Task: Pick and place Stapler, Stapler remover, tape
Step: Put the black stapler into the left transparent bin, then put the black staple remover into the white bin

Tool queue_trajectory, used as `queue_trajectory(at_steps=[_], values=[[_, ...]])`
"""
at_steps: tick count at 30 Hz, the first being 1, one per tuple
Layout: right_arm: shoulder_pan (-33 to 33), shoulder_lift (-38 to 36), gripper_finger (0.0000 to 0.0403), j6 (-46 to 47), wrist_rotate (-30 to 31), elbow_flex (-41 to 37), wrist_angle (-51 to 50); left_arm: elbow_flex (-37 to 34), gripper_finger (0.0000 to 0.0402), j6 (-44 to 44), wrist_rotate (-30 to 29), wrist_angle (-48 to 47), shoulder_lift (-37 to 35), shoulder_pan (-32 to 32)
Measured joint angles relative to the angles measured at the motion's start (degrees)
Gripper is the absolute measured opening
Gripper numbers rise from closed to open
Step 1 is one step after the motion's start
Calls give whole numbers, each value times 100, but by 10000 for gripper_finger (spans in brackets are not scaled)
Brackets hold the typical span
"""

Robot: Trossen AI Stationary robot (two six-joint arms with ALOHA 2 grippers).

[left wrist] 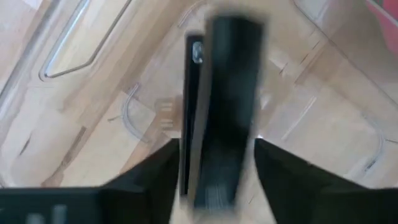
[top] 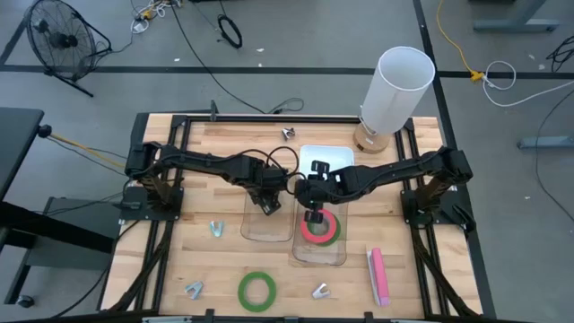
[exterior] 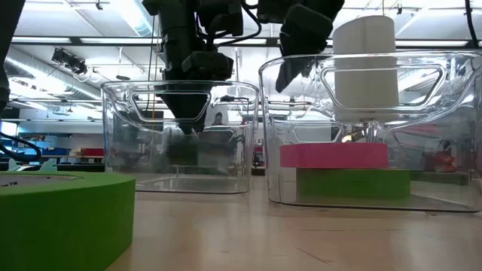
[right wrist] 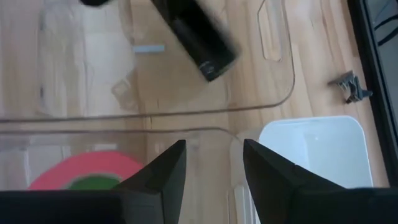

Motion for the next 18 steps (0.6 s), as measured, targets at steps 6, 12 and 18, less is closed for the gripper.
queue_trajectory(at_steps=[6,12,18], values=[[-2,0,162,-20,48,0,-262,0,264,46,-3,8,0,-1],[-4,0,162,-4,197,0,-323,118,258,394,-133,-16,-26,4],[-11,-2,162,-2,194,0,-331,807,238,908,-482,-692,-168,135]])
